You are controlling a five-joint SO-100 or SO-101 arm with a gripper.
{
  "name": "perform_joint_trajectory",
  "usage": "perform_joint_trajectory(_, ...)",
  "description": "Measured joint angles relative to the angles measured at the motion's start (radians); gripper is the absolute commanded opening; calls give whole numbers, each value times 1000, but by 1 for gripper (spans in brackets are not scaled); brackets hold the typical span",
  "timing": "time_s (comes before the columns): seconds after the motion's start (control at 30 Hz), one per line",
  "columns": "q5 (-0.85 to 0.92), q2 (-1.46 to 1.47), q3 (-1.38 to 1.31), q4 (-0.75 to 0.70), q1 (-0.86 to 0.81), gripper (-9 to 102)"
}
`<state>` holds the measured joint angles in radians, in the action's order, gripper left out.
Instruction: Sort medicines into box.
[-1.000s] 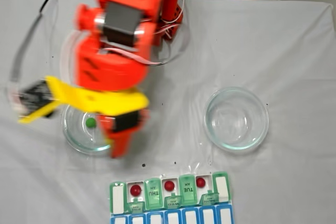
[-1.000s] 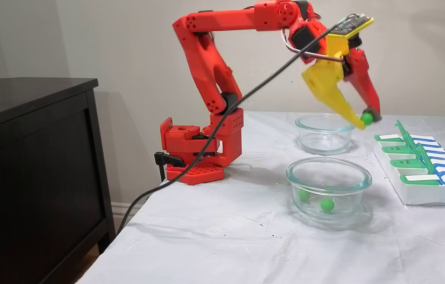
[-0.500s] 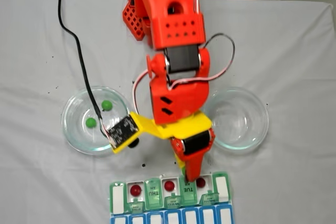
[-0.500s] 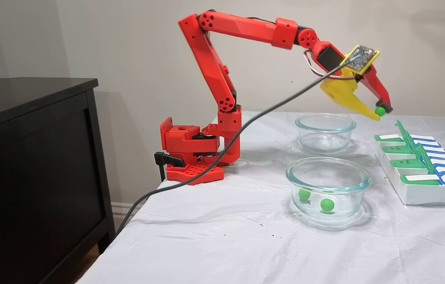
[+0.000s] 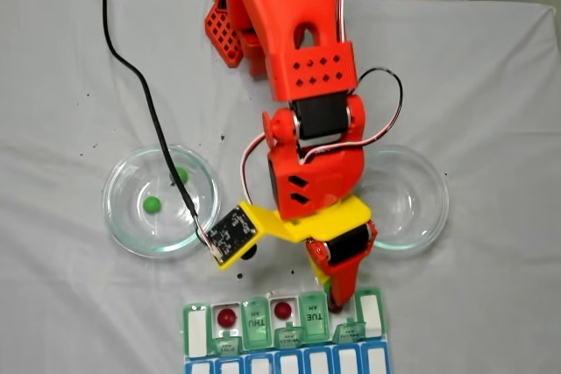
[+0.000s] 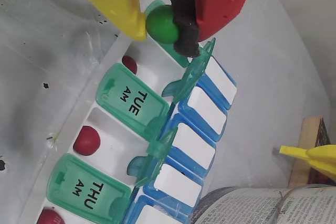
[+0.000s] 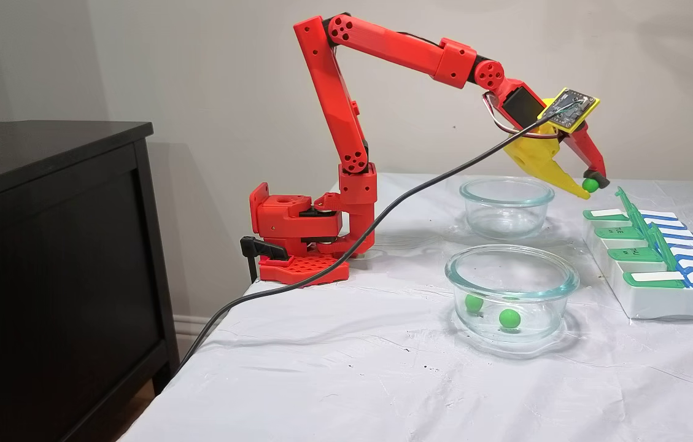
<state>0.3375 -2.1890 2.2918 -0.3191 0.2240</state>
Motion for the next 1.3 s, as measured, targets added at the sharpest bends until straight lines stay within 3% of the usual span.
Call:
perform_joint_trajectory(0.87,15,238,-2,230,21,0)
perform_joint_trajectory(1.3,-3,244,-2,239,14,0)
